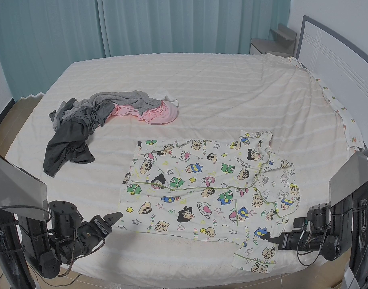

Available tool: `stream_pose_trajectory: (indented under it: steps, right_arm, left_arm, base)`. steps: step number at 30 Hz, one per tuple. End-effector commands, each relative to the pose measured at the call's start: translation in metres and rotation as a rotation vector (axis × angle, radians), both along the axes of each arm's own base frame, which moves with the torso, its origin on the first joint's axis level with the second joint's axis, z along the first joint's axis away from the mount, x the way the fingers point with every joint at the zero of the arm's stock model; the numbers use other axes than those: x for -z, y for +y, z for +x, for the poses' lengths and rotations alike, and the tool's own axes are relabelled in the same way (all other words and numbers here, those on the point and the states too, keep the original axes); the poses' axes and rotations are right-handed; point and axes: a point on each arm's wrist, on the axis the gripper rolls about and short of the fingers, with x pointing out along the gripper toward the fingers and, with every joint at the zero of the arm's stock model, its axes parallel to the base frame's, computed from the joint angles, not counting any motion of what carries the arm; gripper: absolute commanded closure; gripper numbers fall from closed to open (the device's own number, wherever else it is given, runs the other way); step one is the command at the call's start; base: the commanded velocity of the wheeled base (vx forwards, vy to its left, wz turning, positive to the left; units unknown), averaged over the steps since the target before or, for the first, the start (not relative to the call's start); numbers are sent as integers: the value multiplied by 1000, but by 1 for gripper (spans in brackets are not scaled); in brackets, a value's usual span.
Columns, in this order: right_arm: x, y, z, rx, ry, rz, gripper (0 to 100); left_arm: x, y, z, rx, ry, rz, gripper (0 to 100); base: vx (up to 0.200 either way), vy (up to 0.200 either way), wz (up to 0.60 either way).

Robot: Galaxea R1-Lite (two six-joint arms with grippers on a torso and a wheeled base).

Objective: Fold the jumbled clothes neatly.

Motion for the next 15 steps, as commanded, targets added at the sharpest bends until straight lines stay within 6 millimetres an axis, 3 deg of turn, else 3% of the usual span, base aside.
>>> stream_pose_trajectory:
  steps: [1, 10, 15]
  right_arm:
    - [-2, -13, -8, 27, 15, -19, 100]
    - [-3, -15, -14, 5, 21, -28, 100]
    - [-4, -12, -14, -9, 20, -27, 100]
  left_arm:
    - [-1, -4, -4, 13, -3, 4, 0]
    - [21, -26, -12, 120, 98, 47, 0]
    - [31, -23, -5, 125, 106, 93, 0]
  base:
    - [0, 0, 0]
    - [0, 0, 0]
    - [0, 0, 0]
